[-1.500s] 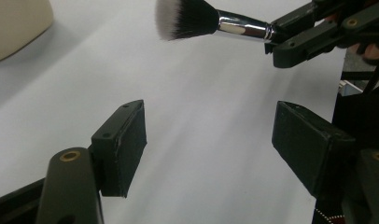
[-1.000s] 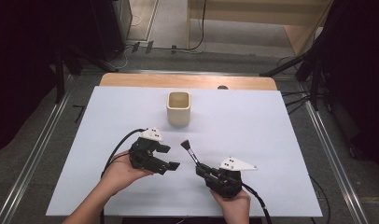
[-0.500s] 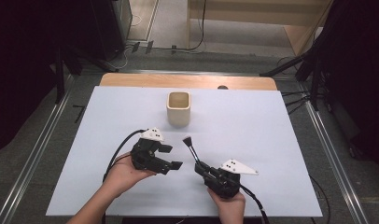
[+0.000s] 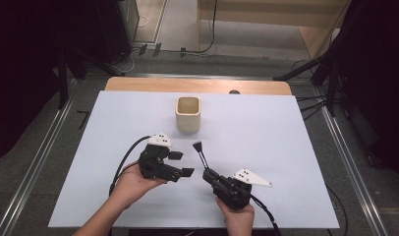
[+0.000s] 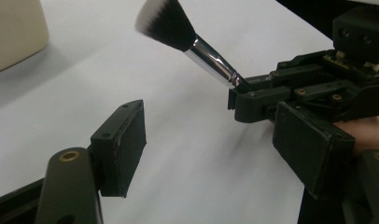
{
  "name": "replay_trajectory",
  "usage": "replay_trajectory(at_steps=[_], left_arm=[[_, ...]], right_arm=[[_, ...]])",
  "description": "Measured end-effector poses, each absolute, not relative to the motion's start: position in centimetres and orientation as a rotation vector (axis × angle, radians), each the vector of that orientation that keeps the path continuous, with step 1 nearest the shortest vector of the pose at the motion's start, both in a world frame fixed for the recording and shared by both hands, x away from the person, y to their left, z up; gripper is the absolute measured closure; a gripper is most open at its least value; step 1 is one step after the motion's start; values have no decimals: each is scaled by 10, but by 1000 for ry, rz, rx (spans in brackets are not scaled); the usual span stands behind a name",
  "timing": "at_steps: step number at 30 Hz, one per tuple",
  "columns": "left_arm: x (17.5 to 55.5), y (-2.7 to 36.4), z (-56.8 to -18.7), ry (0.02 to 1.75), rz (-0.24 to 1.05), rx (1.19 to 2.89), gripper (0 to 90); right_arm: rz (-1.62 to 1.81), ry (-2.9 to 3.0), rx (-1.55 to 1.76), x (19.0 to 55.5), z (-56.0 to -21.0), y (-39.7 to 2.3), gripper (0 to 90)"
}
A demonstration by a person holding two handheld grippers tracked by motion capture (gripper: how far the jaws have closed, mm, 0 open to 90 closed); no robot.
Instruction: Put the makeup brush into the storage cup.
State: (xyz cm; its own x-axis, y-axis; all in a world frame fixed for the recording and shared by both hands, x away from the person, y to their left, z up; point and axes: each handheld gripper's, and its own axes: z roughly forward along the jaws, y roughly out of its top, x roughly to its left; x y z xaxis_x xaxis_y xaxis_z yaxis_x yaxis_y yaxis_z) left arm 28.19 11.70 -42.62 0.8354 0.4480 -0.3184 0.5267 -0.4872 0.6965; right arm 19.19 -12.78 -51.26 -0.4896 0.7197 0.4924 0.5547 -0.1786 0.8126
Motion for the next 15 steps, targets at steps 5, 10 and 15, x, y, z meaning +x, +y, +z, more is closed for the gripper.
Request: replay_trajectory(at_steps=[5,10,15], left_arm=[[281,115,-427,734,-135,2120,264],[280,114,-427,743,-139,2103,264],[281,114,-427,760,-152,2081,264]], right_arm=[[1785,1875,1505,191,-511,-125,792],[1818,1857,1523,192,-512,-123,793],[1885,1850,1563,194,-512,-123,794]])
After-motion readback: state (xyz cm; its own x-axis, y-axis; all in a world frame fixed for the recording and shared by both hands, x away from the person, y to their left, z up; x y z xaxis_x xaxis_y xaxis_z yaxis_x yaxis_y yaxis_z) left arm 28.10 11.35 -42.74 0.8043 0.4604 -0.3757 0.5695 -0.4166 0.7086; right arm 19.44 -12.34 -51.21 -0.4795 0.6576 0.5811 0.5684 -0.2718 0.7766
